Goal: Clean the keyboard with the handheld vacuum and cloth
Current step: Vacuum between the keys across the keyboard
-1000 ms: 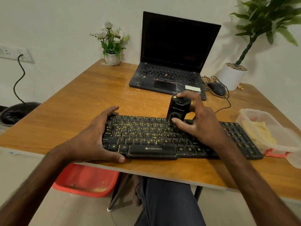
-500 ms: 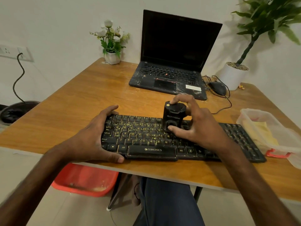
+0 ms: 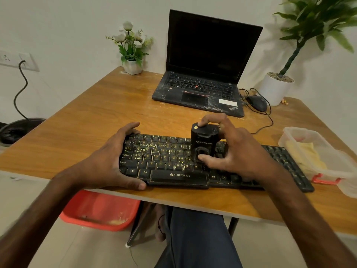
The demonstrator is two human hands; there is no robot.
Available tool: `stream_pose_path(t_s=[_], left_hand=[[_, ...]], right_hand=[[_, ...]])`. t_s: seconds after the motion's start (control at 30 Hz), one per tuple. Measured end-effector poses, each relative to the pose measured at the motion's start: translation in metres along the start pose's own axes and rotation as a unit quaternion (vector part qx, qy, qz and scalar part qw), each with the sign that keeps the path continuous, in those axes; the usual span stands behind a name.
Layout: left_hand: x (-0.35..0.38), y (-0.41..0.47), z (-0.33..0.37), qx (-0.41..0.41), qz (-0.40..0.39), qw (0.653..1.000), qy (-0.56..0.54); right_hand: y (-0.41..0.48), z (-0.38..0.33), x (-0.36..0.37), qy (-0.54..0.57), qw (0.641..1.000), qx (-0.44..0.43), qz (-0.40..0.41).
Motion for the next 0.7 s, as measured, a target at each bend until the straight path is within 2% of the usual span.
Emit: stream_pose_path(t_s=[0.07,0.13,0.37,0.57,0.7], left_hand=[[0.000,0.000,0.001,0.000,-0.001,1.000,-0.004],[0.000,-0.001,0.001,-0.001,-0.002,1.000,-0.004],[0.001,-0.001,0.001,0.004,-0.002,1.000,0.002],[0.000,-0.001,0.003,0.002,0.003,1.000,0.003],[0.001,-0.001,0.004,0.004,0.002,1.000,0.009]], right_hand=[[0.007,0.001,0.000,-0.085,0.996,0.006,0.015],[0.014,0.001,0.003,-0.124,0.992,0.013,0.024],[0.003,-0.004,-0.001,-0.030,0.999,0.014,-0.024],[0.016,0.006,0.002,-0.049,0.997,0.043,0.039],[0.005,0.004,0.001,-0.025,0.999,0.034,0.001]])
Point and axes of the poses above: each hand's wrist, its own y-axis towards the middle knuckle, its own x-axis out of the palm, z = x × y, the point moved 6 cm from there along y, towards the middle knuckle, and after that the axes turned 10 degrees about -z, right-handed, at the moved point
